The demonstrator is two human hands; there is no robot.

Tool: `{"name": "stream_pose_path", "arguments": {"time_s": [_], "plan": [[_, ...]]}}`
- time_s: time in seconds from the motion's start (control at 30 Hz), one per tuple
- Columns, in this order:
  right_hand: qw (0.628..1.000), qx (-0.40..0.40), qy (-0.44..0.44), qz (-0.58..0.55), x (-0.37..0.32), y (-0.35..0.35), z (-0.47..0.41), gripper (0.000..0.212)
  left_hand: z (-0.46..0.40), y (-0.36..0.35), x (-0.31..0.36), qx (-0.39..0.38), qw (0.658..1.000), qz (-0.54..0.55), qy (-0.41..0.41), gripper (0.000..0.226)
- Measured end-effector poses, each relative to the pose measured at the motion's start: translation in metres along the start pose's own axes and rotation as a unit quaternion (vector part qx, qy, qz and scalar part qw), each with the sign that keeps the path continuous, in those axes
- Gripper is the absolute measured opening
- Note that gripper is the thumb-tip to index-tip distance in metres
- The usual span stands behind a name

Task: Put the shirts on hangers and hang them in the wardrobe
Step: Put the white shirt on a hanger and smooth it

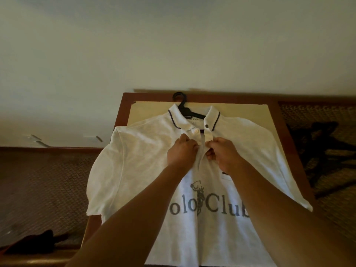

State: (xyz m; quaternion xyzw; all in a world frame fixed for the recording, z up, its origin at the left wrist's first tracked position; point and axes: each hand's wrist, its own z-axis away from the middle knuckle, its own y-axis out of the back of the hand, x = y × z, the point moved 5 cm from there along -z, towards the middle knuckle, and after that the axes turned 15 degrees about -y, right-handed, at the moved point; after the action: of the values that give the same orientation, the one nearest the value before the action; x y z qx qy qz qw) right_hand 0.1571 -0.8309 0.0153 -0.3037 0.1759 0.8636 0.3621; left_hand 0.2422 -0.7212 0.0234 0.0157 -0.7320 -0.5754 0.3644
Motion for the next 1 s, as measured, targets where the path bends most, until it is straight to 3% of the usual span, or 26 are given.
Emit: {"name": "stream_pose_path", "arguments": {"time_s": [0.37,0.5,0.67,1.0], "plan": [[0.996,0.061,0.055,0.046,0.003,0.002,0.000,0.014,-0.013,-0.006,0.003,0.026,0.989,0.083,0.121,0.020],[0.996,0.058,0.055,0.034,0.006,0.002,0.001,0.014,-0.005,-0.009,0.004,0.092,0.943,0.256,0.192,0.022],[0.998,0.048,0.041,0.017,0.006,0.001,0.003,0.012,0.008,-0.015,0.009,0.143,0.881,0.388,0.231,0.019],[0.999,0.043,0.005,0.014,0.007,0.004,-0.005,0.017,0.011,-0.015,0.010,0.150,0.868,0.400,0.253,0.014]]}}
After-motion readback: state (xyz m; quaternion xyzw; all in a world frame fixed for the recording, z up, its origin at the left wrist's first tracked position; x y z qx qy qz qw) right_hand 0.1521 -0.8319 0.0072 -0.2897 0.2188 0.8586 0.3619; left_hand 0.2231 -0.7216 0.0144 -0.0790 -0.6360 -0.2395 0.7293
